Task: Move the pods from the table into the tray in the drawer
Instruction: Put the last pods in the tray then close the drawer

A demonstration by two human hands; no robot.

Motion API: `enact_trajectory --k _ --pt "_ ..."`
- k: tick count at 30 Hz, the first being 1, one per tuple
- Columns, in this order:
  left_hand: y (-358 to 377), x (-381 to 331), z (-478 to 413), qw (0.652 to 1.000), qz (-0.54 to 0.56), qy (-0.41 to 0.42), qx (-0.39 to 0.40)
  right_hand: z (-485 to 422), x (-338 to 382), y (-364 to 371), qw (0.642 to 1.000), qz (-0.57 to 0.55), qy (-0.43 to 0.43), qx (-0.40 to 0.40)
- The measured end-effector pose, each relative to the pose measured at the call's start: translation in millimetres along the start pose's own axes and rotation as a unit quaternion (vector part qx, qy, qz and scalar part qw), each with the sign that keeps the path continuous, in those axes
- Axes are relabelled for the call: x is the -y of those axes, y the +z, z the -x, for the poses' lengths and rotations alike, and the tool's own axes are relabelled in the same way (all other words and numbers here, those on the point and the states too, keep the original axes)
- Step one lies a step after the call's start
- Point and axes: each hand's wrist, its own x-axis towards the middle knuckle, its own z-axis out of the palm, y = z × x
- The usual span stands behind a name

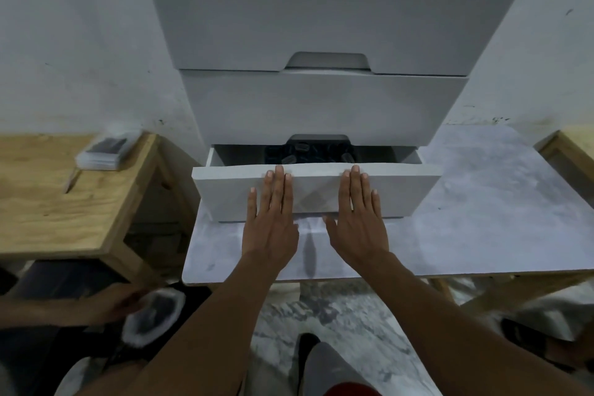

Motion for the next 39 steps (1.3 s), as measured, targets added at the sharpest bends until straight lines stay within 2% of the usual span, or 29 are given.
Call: enact_trajectory --k 5,13,20,30,39 --pt "10 1 9 1.000 -0.003 -0.001 0.028 9 -1 12 0.999 0.006 0.002 0.042" --pt "8 10 -7 0.998 0.020 0.016 0.058 -6 -2 8 0.998 0.011 0.009 0.064" --pt "10 18 -40 0.997 0.056 0.022 0.055 -39 -8 14 0.999 0.006 0.005 0.053" --pt "27 35 -66 0.997 0.044 0.055 0.042 -66 -11 35 0.999 -0.034 0.006 0.039" --pt "25 34 -66 0.995 0.040 0.055 0.068 -65 -13 30 0.997 -0.038 0.011 0.067"
